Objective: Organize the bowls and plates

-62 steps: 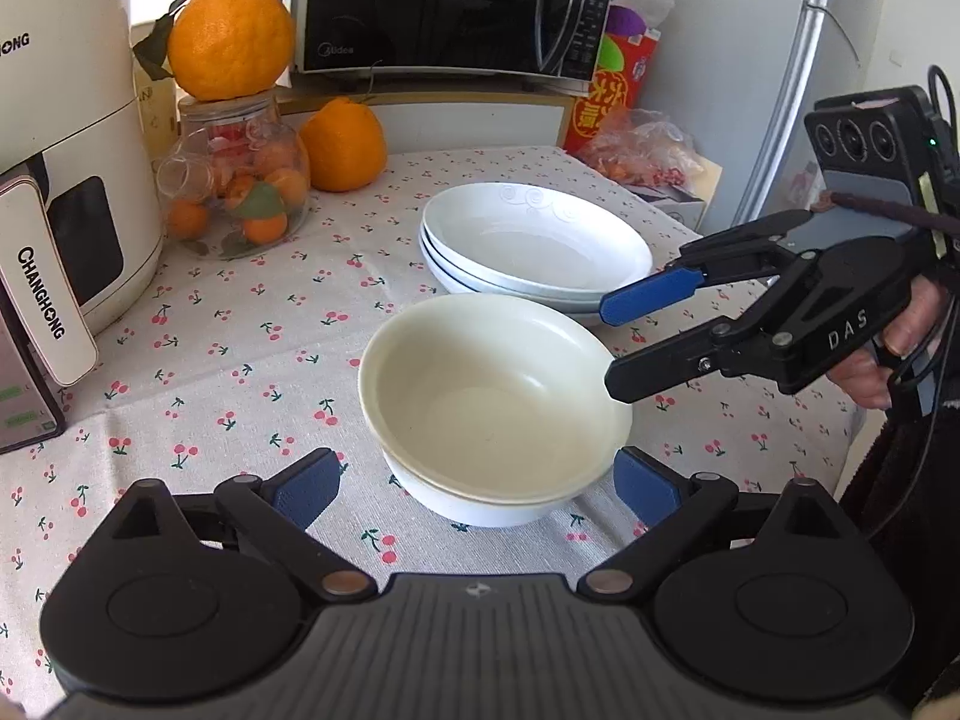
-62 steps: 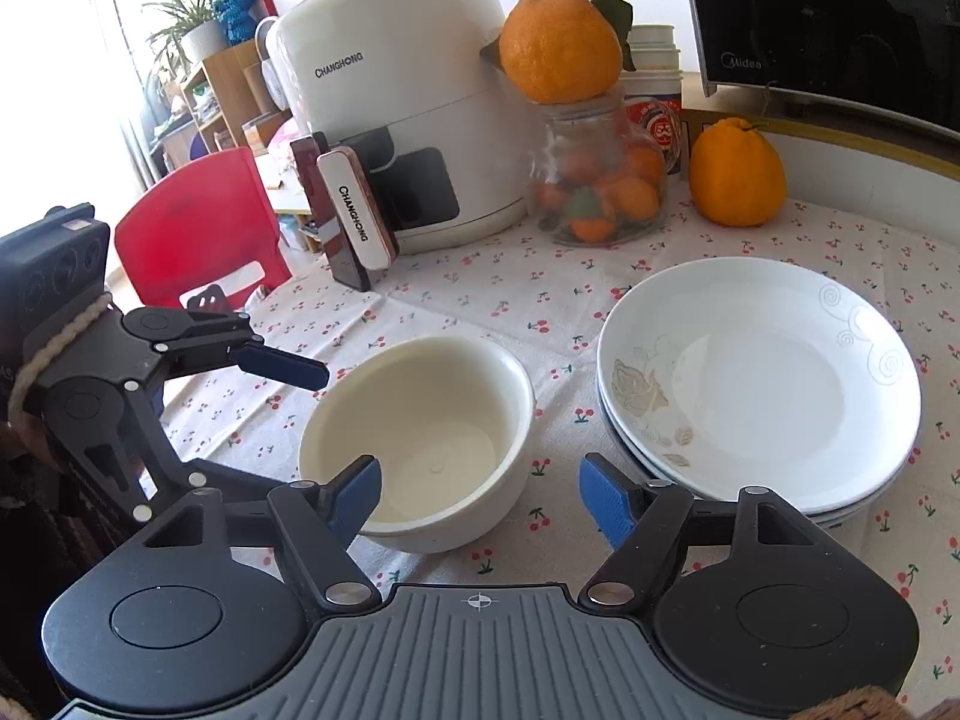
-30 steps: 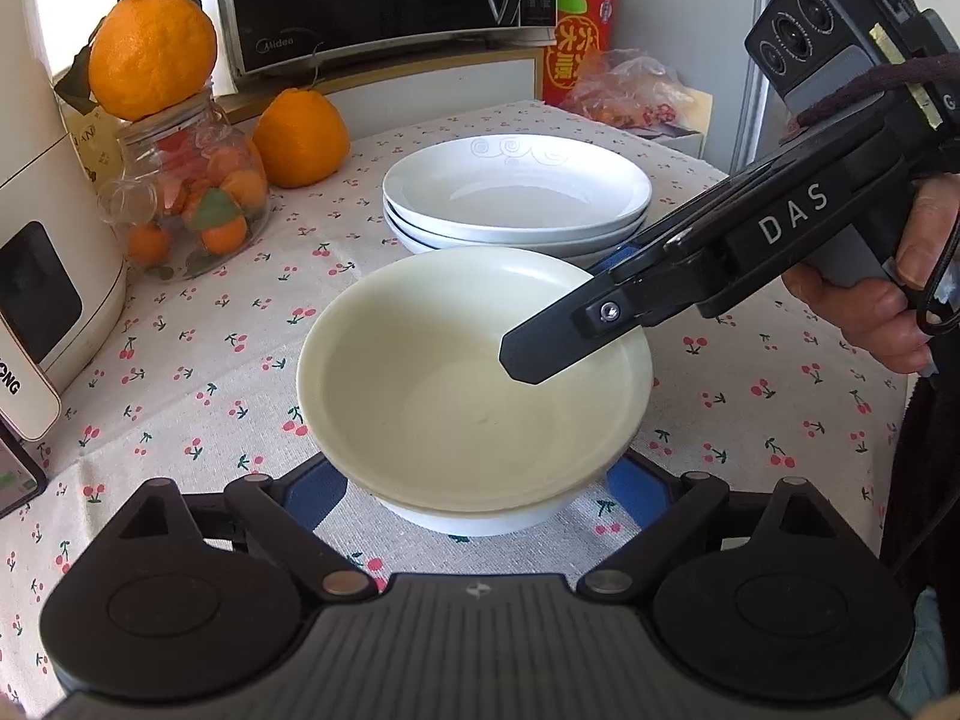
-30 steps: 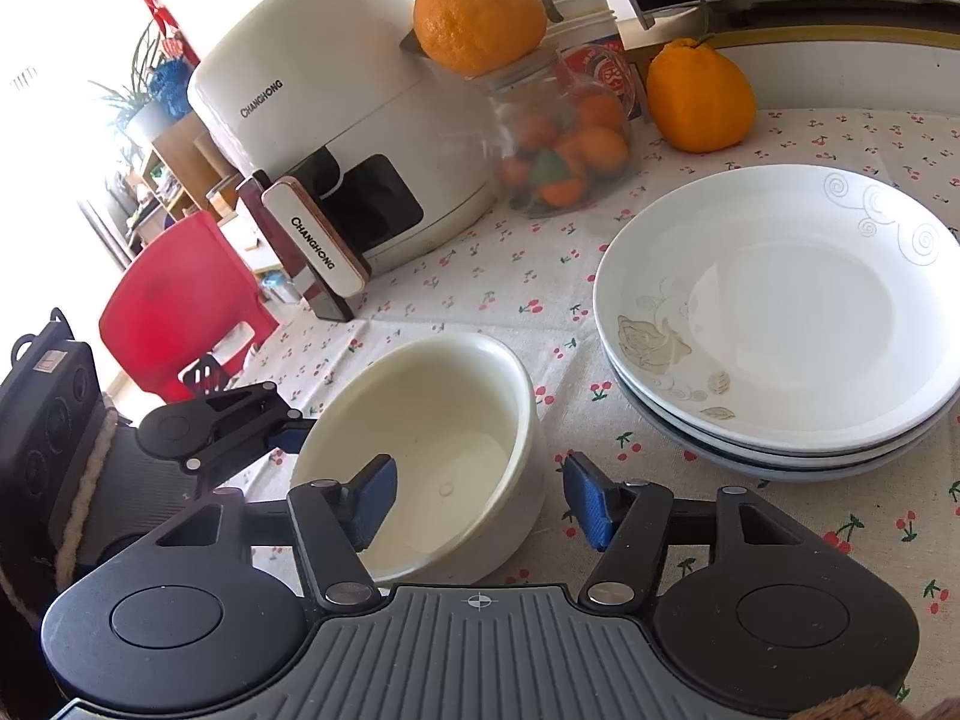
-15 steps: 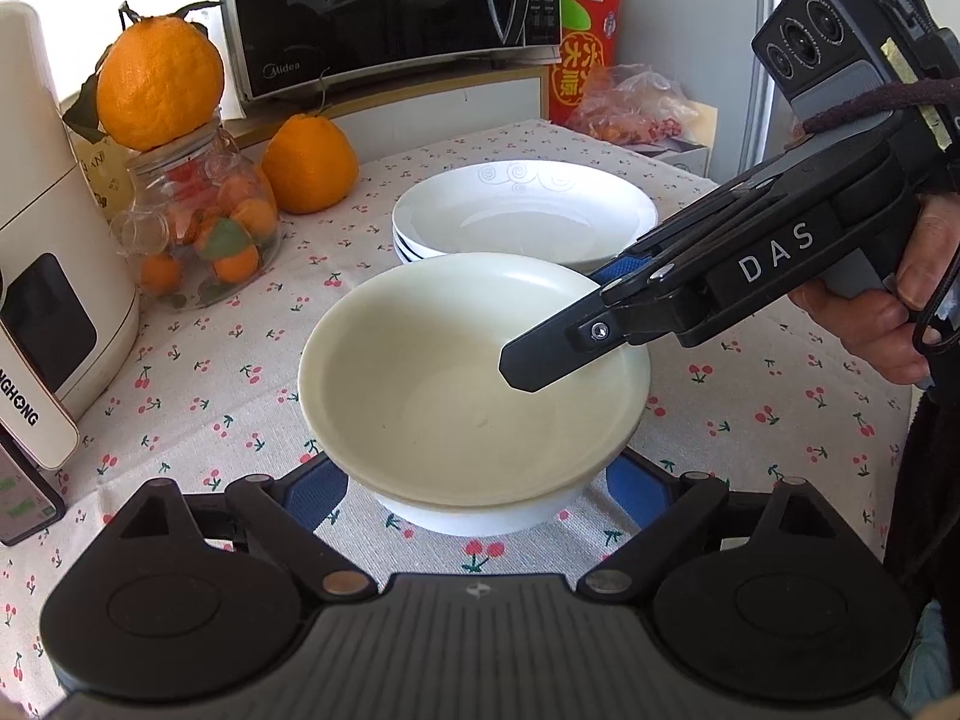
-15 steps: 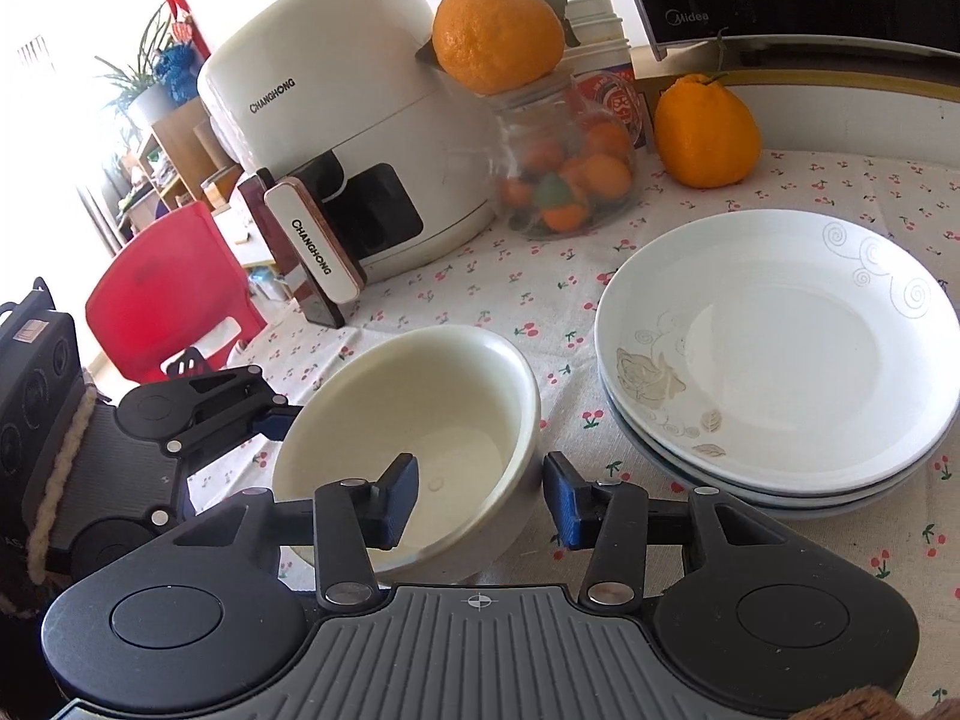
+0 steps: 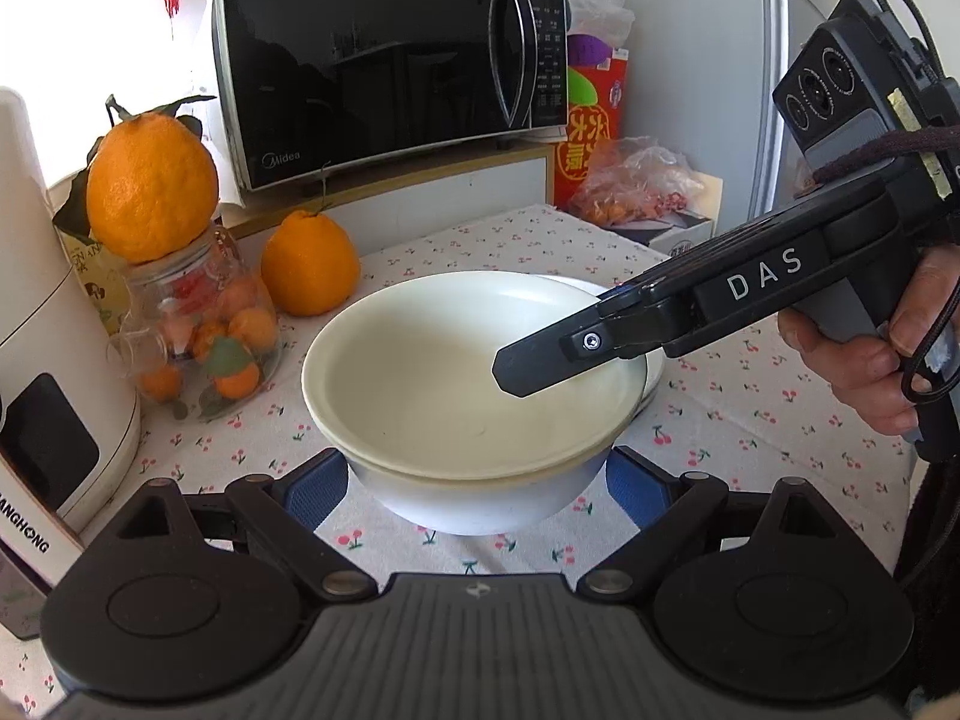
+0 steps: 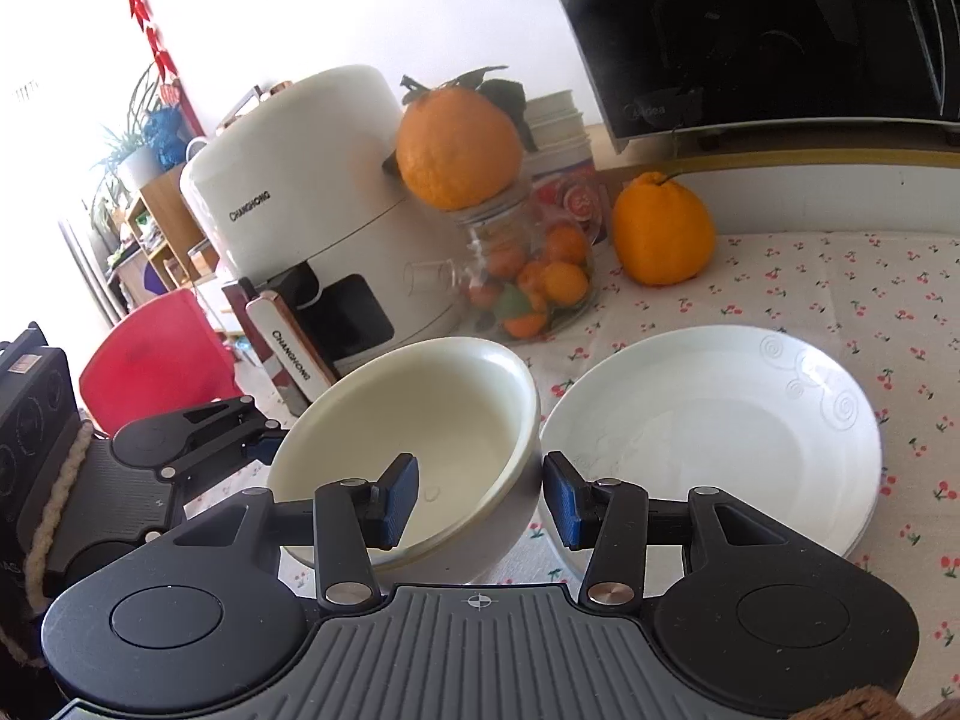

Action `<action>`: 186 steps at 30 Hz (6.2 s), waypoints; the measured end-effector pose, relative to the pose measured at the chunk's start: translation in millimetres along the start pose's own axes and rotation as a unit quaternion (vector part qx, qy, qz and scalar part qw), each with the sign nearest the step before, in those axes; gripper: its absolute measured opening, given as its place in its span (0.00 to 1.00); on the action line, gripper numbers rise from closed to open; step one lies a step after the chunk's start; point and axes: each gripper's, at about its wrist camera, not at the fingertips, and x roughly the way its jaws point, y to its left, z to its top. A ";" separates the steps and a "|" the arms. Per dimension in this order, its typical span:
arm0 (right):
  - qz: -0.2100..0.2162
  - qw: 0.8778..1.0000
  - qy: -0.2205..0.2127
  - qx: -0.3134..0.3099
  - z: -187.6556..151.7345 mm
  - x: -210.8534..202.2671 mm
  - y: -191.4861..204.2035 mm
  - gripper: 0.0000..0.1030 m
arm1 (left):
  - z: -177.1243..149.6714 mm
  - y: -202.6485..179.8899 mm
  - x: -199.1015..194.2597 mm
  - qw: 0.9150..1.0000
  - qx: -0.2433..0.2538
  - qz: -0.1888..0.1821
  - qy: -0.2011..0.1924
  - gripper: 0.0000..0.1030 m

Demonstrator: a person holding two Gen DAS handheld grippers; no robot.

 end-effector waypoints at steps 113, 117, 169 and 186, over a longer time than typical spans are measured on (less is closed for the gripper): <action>-0.267 0.958 0.065 0.075 -18.4 -58.8 2.0 0.99 | 26.4 -15.0 -21.6 0.939 -0.211 0.232 0.139 1.00; -0.269 0.958 0.063 0.078 -17.8 -58.6 2.4 0.99 | 26.1 -13.5 -21.5 0.938 -0.218 0.230 0.143 1.00; -0.262 0.960 0.058 0.076 -15.3 -62.2 16.9 0.99 | 25.4 -7.6 -25.5 0.929 -0.257 0.215 0.159 1.00; -0.261 0.960 0.058 0.080 -14.3 -65.1 14.9 1.00 | 27.4 -6.0 -23.8 0.927 -0.266 0.214 0.158 1.00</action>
